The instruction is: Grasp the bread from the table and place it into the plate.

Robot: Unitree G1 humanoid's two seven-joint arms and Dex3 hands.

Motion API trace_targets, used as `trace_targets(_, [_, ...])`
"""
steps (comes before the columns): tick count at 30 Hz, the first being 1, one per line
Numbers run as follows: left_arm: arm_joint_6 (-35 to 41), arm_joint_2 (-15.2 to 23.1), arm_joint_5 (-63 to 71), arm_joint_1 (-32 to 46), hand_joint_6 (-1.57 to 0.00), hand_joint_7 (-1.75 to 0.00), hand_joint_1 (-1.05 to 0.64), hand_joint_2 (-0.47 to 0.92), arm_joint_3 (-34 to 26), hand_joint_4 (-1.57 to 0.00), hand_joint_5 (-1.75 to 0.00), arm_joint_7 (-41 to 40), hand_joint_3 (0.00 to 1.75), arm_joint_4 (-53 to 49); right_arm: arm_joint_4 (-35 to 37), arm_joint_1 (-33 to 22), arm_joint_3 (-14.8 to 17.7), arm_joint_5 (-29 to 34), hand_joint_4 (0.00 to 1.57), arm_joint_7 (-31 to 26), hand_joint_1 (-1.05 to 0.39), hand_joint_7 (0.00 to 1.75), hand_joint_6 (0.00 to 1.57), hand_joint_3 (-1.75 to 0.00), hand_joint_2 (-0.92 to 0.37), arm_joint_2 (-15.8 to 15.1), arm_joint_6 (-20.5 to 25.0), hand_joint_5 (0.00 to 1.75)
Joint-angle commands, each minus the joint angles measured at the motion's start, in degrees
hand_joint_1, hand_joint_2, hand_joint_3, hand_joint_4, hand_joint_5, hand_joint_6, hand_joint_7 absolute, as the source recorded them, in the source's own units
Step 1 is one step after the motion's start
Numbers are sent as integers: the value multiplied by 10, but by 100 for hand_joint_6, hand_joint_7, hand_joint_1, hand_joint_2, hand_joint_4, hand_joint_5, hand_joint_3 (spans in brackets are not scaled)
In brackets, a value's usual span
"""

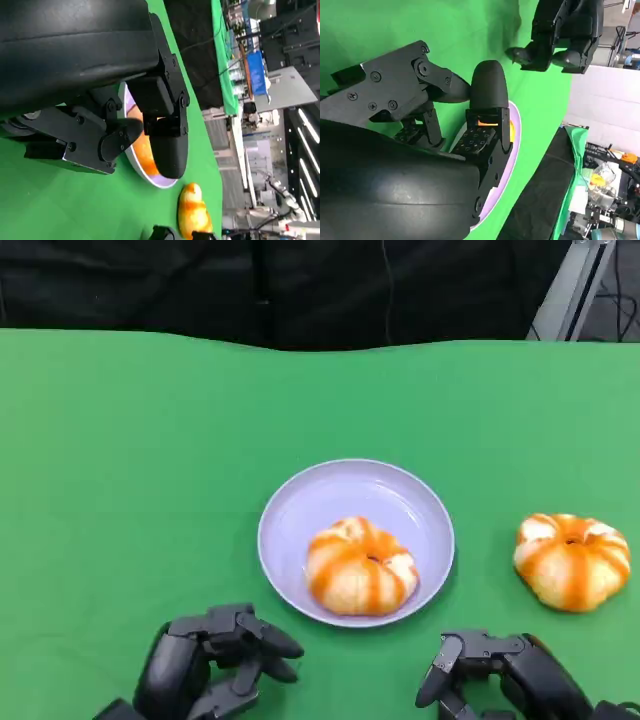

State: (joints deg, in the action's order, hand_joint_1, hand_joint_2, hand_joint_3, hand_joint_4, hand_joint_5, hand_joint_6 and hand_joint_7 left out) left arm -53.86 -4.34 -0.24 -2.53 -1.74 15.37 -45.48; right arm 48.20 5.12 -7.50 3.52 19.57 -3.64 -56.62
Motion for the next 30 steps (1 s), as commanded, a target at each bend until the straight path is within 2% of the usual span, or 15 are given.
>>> trace_targets(1, [-10,13,7,-3,-99,-120,-2,58,1,-96,-143,-18,106,-7,-3,-4,2,-5,81,1,-15,111,86,-86,-66,-9,1,147])
trace_targets(3, [-13,17,13,-3,-96,-126,-4,54,1,-95,-152,-26,112,-8,-1,-2,2,-6,81,2,-14,111,86,-86,-66,-8,0,147])
trace_targets(11, [-13,21,25,-7,-93,-133,-5,51,7,-92,-157,-44,119,-14,0,-2,3,-6,81,2,-15,111,87,-87,-65,-9,2,147])
trace_targets(30, [-10,20,21,-1,-93,-128,-3,54,28,-90,-154,-42,113,-3,-10,-7,4,-5,81,3,-15,112,86,-88,-65,-12,6,147])
